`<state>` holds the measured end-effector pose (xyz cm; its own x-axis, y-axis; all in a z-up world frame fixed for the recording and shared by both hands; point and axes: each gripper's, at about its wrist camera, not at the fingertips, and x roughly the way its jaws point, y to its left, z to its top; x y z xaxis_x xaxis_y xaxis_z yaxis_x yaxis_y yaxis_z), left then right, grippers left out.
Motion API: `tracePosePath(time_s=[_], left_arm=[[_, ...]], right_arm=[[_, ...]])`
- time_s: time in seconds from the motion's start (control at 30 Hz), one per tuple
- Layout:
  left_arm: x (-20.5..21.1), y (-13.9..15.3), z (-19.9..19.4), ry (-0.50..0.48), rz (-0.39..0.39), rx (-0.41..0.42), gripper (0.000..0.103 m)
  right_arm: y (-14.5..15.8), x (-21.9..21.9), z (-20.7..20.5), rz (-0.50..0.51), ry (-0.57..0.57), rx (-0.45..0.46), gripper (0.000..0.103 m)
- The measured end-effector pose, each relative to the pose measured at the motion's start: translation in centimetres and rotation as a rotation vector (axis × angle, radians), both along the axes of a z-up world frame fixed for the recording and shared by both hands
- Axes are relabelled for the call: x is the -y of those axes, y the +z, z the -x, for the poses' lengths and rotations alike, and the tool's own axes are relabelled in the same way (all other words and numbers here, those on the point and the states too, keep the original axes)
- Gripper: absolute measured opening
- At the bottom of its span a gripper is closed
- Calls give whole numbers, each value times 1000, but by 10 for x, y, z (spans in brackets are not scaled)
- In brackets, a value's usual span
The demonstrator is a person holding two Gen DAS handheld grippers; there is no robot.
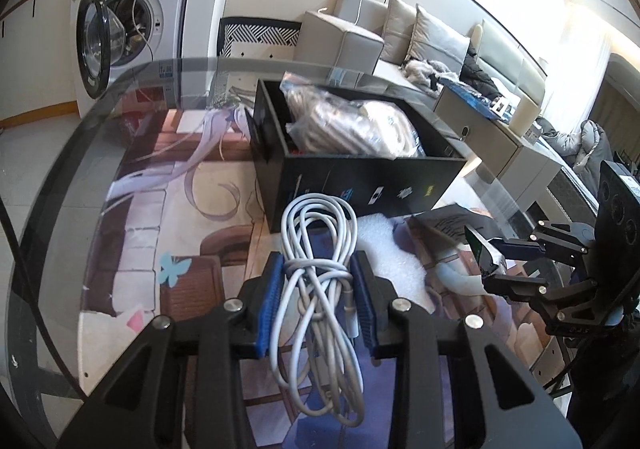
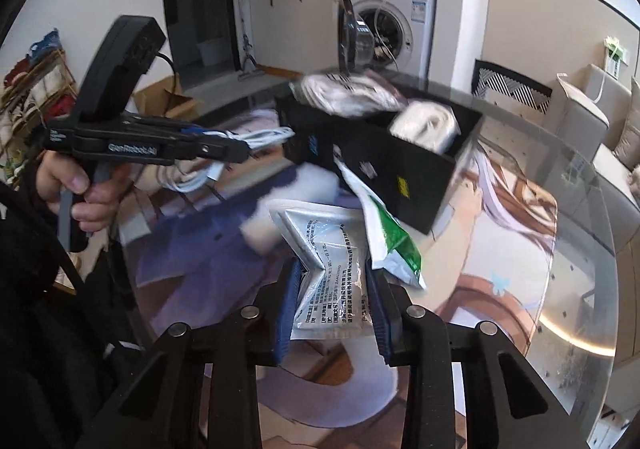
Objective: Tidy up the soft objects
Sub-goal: 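Lift and carry the cable and clear bag over the black box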
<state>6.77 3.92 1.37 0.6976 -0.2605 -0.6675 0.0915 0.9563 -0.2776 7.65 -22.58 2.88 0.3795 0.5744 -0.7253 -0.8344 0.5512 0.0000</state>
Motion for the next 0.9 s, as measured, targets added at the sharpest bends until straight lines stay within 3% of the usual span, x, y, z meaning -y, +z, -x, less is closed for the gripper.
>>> tracePosePath(time_s=[0.33,0.9], left_arm=[[-2,28,17,-1,1,77,32],[-5,63,2,26,-1,157,33]], right_arm=[[33,1,14,-83,3,77,33],[50,0,-15,-168,-154,95,33]])
